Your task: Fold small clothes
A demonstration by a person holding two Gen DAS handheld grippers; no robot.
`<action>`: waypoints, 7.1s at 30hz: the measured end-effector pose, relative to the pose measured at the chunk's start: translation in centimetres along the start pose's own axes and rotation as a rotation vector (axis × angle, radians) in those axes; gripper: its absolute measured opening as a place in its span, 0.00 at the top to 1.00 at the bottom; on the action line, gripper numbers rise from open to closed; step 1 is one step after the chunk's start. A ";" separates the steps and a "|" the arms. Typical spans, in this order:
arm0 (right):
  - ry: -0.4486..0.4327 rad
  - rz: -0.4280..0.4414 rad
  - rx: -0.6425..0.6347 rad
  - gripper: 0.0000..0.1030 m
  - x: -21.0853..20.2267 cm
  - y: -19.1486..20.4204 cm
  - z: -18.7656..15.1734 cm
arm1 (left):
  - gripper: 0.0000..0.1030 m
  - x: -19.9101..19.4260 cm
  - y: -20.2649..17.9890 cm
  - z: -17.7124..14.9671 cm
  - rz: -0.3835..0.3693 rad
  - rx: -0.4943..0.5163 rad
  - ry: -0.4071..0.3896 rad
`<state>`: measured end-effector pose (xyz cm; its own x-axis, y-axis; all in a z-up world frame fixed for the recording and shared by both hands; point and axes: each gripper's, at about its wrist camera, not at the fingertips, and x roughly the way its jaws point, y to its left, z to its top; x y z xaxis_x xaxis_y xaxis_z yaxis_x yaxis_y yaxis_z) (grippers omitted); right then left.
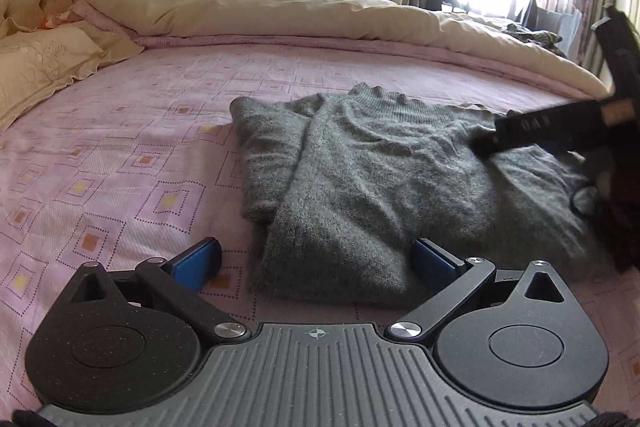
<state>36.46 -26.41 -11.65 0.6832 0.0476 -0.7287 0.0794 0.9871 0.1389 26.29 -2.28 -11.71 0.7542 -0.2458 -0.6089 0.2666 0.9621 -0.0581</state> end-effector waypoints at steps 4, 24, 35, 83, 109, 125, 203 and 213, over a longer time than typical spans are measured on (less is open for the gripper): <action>0.000 -0.020 0.000 0.01 0.0 -0.5 0.8 | 0.00 0.1 -0.1 -0.1 0.008 0.006 0.002; -0.256 0.027 0.064 0.01 -14.6 -7.7 -13.1 | 0.00 0.2 0.0 -0.1 0.010 0.007 0.005; -0.225 0.304 0.532 0.00 -10.8 -16.1 -12.3 | 0.00 0.2 0.0 -0.1 0.010 0.007 0.005; -0.324 0.338 0.460 0.00 -8.5 -15.1 -11.8 | 0.00 10.5 -13.1 8.5 0.012 0.150 0.211; -0.174 0.468 0.556 0.11 -8.5 -17.9 -10.6 | 0.03 5.0 -13.3 6.0 -0.067 0.209 0.180; -0.072 0.279 0.571 0.69 -9.5 -17.2 -8.2 | 0.03 -1.9 -5.8 4.8 -0.059 0.064 0.087; -0.210 0.330 -0.599 0.58 -11.0 15.2 -11.1 | 0.68 4.5 6.5 7.8 -0.216 -0.215 0.231; -0.270 0.378 -0.221 0.29 -13.8 6.2 -7.8 | 0.30 -0.2 2.1 10.5 -0.195 -0.023 -0.041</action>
<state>21.87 -19.80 -5.97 0.8000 0.3949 -0.4517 -0.3448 0.9187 0.1925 33.00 -1.45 -3.44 0.7135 -0.4316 -0.5520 0.3964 0.8982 -0.1899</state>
